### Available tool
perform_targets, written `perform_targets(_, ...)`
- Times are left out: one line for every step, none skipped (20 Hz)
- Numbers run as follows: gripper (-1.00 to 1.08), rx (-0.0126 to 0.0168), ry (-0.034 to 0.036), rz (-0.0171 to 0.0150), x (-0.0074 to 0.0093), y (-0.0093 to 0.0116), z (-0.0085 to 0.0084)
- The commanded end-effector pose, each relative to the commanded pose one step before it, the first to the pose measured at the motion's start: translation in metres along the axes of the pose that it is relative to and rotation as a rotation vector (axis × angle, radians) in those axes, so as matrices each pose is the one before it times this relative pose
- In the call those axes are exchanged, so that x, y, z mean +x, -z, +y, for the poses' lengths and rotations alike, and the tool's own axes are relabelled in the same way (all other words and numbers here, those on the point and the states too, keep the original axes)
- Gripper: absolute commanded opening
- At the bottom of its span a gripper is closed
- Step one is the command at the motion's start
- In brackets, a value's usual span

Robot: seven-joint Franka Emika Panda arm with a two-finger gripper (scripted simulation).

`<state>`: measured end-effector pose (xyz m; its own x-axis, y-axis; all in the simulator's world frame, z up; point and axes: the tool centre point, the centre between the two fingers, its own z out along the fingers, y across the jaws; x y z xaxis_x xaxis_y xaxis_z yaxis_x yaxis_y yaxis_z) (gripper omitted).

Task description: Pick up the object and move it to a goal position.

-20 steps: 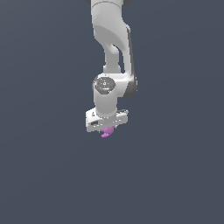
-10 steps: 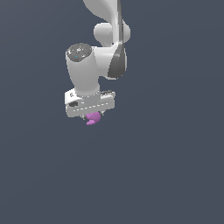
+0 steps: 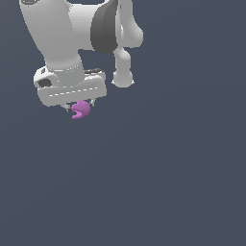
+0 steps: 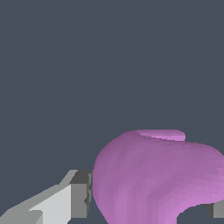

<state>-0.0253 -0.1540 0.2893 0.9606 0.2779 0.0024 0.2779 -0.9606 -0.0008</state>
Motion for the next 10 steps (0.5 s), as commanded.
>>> perform_targets(-1.0, 0.00095, 0.00089, -0.0011, -0.00677, 0.02232, 0.01289)
perform_targets(-1.0, -0.00047, -0.00015, -0.00049, -0.00192, 0.00746, 0.00453)
perform_targets(-1.0, 0.0, 0.0, 0.0, -0.00182, 0.00696, 0.00426)
perform_targets(-1.0, 0.0, 0.0, 0.0, -0.00163, 0.00637, 0.00393)
perform_targets(-1.0, 0.0, 0.0, 0.0, -0.00145, 0.00578, 0.0036)
perform_targets(-1.0, -0.00057, -0.00011, -0.00037, -0.00119, 0.00521, 0.00314)
perform_targets(-1.0, 0.0, 0.0, 0.0, -0.0011, 0.00464, 0.00295)
perform_targets(-1.0, 0.0, 0.0, 0.0, -0.00094, 0.00408, 0.00262)
perform_targets(-1.0, 0.0, 0.0, 0.0, -0.00077, 0.00353, 0.0023)
perform_targets(-1.0, -0.00057, -0.00012, -0.00037, -0.00053, 0.00301, 0.00184)
